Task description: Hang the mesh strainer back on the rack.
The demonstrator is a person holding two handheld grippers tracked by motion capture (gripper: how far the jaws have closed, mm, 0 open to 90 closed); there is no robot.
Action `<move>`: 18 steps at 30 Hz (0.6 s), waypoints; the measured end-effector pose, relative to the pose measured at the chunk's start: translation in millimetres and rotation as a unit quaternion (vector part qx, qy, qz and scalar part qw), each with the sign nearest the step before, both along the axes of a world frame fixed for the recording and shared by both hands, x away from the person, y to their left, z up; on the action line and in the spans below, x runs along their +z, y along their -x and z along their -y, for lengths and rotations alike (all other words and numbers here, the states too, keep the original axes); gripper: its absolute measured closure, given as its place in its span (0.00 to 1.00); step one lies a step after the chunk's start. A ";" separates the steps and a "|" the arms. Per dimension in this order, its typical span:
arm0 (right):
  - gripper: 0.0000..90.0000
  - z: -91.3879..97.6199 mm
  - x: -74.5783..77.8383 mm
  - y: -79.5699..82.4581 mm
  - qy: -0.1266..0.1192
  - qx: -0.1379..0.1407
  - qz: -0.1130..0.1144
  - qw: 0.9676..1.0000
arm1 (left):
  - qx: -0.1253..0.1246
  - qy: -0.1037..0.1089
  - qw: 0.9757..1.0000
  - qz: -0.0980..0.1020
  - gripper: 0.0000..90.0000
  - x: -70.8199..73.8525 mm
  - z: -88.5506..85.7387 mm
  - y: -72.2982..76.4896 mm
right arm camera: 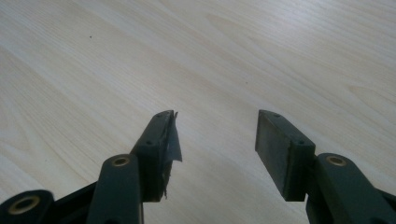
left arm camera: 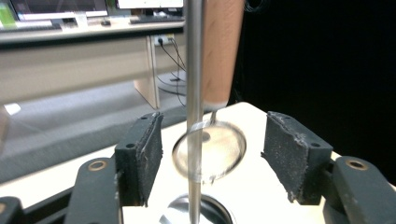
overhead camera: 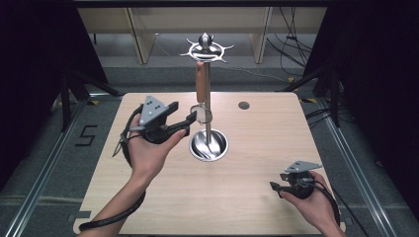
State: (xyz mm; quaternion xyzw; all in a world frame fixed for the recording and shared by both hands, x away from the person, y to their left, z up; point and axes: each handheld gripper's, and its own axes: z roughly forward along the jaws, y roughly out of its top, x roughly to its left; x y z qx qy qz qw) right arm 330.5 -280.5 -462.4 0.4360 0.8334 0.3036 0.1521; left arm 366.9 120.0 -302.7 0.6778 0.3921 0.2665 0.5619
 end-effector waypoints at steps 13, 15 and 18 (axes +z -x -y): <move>0.54 -1.4 -0.8 -0.3 -0.004 -0.007 -0.009 1.000 | 0.051 -0.029 0.997 -0.056 0.41 -59.5 -71.4 28.4; 0.54 -1.4 -0.9 -0.3 -0.003 -0.007 -0.008 1.000 | 0.055 -0.031 0.996 -0.060 0.41 -67.1 -75.5 30.1; 0.54 -1.3 -1.4 -0.6 -0.002 -0.006 -0.010 1.000 | 0.066 -0.044 0.993 -0.086 0.41 -106.1 -86.8 34.8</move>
